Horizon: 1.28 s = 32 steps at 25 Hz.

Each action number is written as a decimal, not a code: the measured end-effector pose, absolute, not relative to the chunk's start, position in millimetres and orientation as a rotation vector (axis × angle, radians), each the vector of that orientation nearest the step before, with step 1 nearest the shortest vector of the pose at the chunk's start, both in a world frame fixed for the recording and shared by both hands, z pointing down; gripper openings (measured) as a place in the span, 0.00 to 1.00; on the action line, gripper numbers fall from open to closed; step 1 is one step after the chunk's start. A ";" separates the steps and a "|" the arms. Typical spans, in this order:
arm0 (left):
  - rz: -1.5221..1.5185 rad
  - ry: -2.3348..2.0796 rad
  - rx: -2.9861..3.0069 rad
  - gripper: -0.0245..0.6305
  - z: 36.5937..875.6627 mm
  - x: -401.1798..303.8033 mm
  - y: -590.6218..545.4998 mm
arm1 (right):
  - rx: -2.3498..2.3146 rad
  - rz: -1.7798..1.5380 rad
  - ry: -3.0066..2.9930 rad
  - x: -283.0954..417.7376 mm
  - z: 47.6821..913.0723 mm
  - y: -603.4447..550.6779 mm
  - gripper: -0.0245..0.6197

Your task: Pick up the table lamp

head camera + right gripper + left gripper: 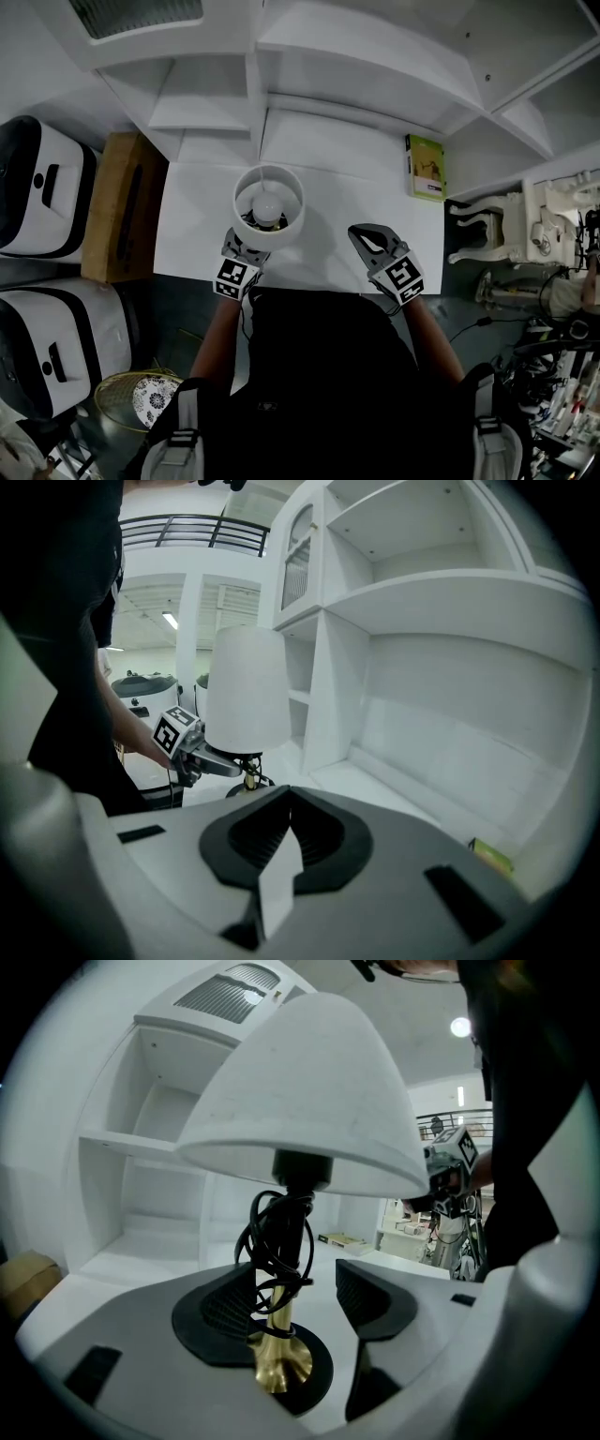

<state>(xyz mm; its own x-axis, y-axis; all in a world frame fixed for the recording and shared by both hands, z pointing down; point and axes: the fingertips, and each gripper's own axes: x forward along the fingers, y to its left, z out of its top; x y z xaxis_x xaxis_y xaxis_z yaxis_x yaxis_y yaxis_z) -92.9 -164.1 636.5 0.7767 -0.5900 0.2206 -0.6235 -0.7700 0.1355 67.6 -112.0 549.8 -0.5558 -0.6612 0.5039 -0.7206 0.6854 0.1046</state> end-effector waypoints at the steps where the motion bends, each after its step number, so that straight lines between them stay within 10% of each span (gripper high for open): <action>1: 0.248 -0.964 2.777 0.44 636.0 -91.5 -164.5 | 1.064 0.156 -2.380 68.6 550.4 -111.5 0.05; 32: 0.204 -0.941 2.745 0.41 636.9 -68.8 -195.1 | 1.045 0.171 -2.339 74.2 565.6 -92.6 0.05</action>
<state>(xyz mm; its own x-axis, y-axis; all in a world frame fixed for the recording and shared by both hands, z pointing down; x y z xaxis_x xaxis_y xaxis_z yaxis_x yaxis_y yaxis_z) -68.8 -195.1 636.9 0.7837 -0.5864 0.2050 -0.6187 -0.7664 0.1728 74.2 -92.6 565.6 -0.5350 -0.6463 0.5442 -0.7184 0.6869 0.1095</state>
